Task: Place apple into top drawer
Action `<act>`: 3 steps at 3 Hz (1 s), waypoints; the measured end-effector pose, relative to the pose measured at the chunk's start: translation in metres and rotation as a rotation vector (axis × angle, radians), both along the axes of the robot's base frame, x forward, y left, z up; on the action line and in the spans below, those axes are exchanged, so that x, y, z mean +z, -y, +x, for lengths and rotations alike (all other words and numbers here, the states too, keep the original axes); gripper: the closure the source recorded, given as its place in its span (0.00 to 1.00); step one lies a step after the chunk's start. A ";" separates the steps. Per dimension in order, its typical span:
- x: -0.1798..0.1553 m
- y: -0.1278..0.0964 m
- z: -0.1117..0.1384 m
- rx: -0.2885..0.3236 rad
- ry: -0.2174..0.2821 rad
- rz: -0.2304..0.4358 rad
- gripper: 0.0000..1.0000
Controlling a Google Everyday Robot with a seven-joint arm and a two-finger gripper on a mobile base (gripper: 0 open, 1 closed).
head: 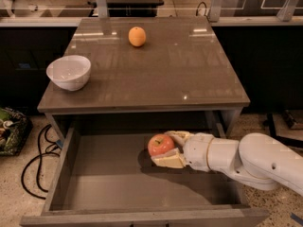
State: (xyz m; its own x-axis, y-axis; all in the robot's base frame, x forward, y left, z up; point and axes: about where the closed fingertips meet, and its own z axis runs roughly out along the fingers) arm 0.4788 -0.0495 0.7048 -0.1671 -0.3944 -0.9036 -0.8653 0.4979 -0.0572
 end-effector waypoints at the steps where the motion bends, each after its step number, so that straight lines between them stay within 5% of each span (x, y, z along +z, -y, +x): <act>1: -0.035 -0.015 0.014 0.007 -0.022 0.025 1.00; 3: -0.052 -0.054 0.037 0.106 0.018 0.073 1.00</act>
Offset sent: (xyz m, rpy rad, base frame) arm 0.0434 0.0549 -0.0638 0.0664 -0.0143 0.0893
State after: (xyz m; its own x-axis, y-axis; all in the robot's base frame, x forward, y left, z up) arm 0.5157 0.0044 0.6528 -0.1119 -0.3423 -0.9329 -0.9124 0.4074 -0.0400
